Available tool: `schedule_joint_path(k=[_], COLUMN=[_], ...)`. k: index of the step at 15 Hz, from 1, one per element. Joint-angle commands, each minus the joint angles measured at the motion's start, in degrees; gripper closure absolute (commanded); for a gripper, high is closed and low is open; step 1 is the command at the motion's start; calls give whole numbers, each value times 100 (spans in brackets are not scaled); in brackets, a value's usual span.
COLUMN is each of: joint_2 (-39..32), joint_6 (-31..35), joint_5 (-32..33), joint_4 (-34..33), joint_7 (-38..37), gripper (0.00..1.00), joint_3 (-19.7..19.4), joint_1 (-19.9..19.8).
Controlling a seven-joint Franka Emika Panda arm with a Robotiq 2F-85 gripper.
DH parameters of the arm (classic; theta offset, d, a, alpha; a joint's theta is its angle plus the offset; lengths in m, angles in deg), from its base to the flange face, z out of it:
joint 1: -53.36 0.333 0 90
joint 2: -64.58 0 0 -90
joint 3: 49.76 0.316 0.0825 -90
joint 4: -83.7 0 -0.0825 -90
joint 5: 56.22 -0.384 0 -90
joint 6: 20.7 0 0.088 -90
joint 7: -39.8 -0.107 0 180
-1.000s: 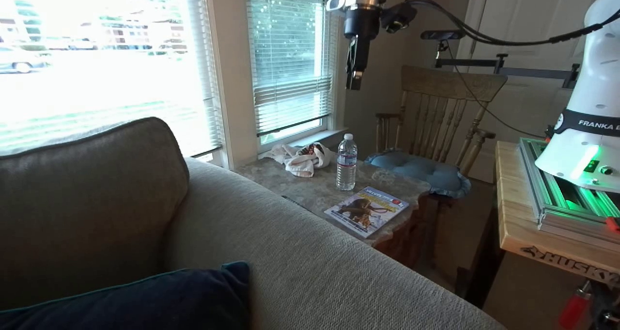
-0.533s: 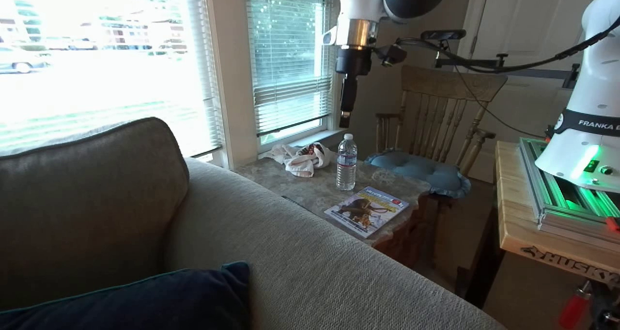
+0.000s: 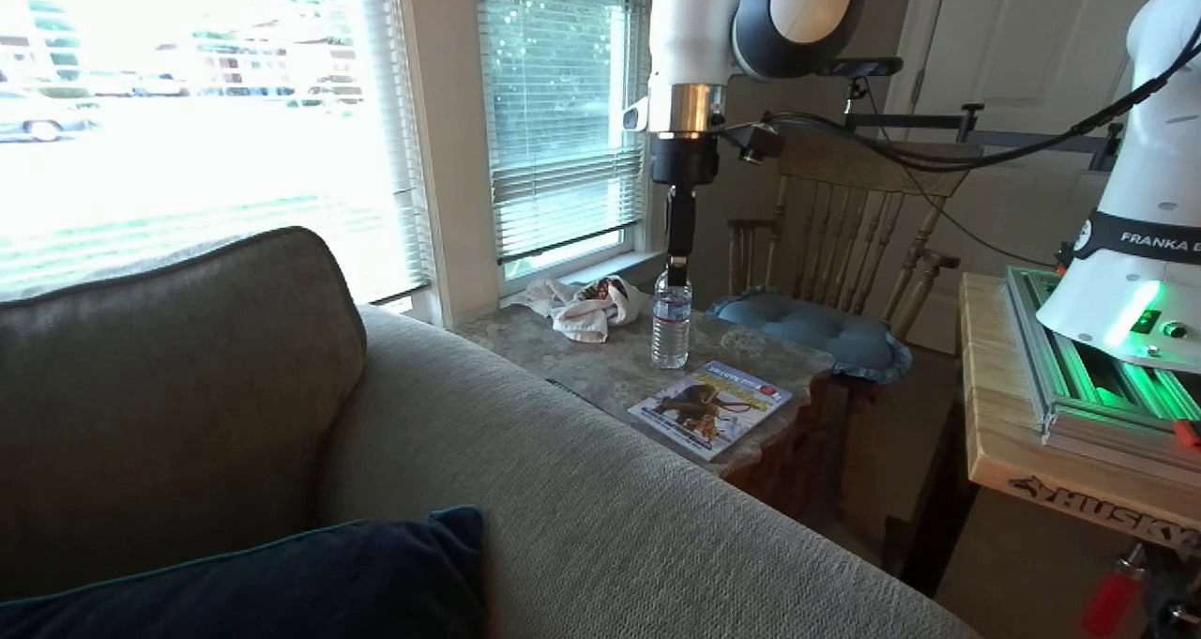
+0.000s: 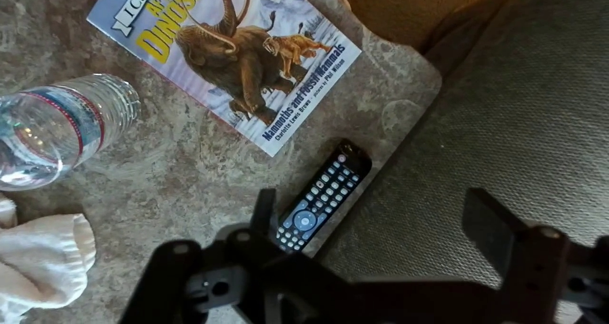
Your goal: Move the remote to the right slightly, then press one button
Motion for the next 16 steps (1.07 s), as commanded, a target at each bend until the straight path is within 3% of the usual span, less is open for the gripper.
schedule_joint_path(k=[1,4,8,16], joint_2=[-280,-599,-1111,-2217], joint_6=[-31,63,-18,731], joint_5=[215,241,221,13], joint_4=[-255,-478,-901,-1736], joint_7=[-886,-2016,-2957,-3817], gripper=[0,0,0,0], joint_3=[-259,-506,-768,-1177], joint_1=[231,524,908,1353])
